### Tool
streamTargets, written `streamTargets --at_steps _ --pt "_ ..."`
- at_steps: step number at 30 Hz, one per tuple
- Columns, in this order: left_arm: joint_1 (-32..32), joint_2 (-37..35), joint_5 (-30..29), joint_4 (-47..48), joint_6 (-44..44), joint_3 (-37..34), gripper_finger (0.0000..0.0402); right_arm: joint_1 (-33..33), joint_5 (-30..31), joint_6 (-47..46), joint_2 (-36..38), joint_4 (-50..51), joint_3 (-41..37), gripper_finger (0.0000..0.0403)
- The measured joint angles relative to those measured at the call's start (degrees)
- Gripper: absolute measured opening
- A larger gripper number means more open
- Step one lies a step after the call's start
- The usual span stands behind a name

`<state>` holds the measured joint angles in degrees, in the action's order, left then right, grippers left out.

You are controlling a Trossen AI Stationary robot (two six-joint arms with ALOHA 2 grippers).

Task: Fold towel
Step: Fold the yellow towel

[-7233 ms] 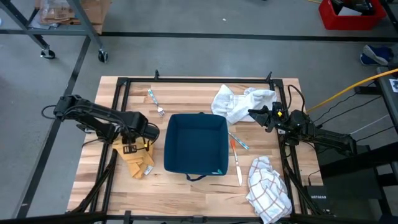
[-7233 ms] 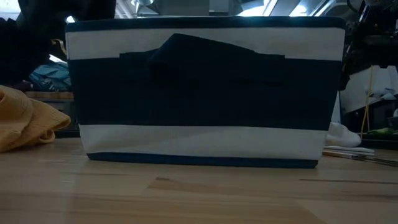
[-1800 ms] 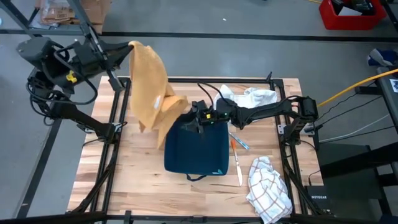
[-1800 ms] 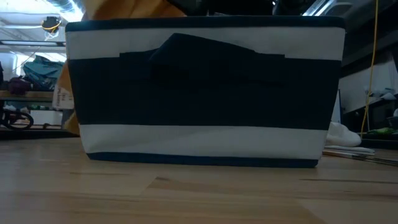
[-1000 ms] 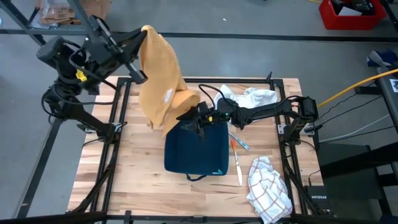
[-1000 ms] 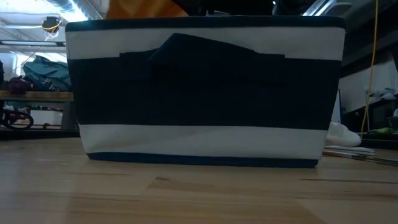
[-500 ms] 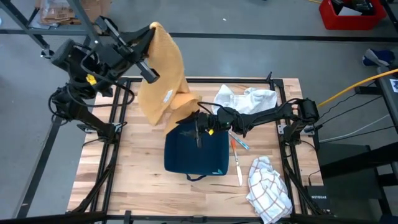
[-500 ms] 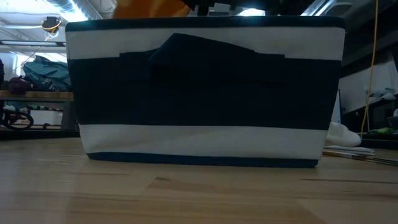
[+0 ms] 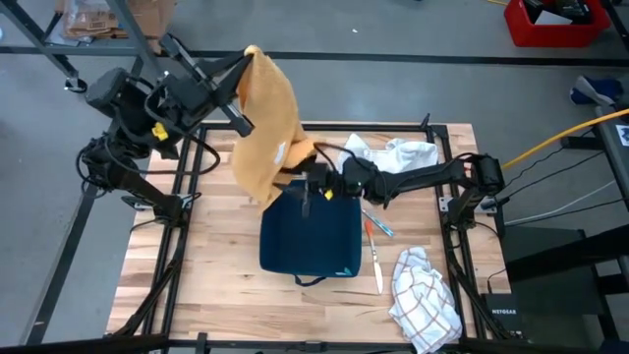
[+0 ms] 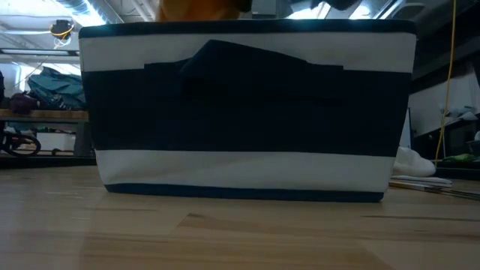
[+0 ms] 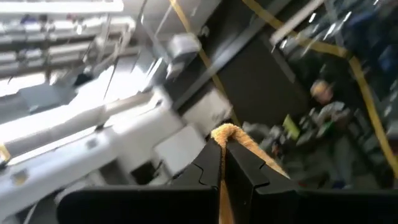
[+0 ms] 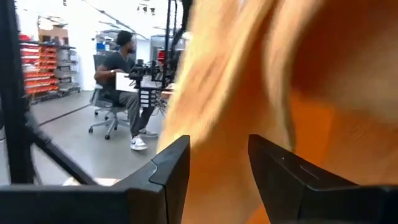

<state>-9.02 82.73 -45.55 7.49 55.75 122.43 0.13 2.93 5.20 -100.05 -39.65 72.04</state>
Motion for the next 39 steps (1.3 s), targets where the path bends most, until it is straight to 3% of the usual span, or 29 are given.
streamTargets --at_steps 4,11,17,31,39 --pt "-1.1 -0.1 -5.2 2.6 0.0 0.0 0.0000 -1.9 -1.7 -3.7 0.0 7.9 5.6 0.0168" --pt "-1.1 -0.2 -7.9 3.0 0.9 0.0 0.0000 -3.2 -9.1 -8.1 0.0 20.5 10.6 0.0168" --pt "-1.2 -0.2 -7.8 3.2 -0.3 0.0 0.0000 -3.1 -11.7 -11.3 -0.1 20.5 10.6 0.0168" --pt "-1.5 -0.1 -7.6 4.0 -3.8 0.0 0.0000 -1.5 -9.2 -13.1 -1.7 19.1 10.5 0.0168" --pt "-2.7 0.5 -7.4 4.1 -3.2 0.0 0.0000 -1.5 -12.9 -21.3 -7.6 7.3 10.5 0.0168"
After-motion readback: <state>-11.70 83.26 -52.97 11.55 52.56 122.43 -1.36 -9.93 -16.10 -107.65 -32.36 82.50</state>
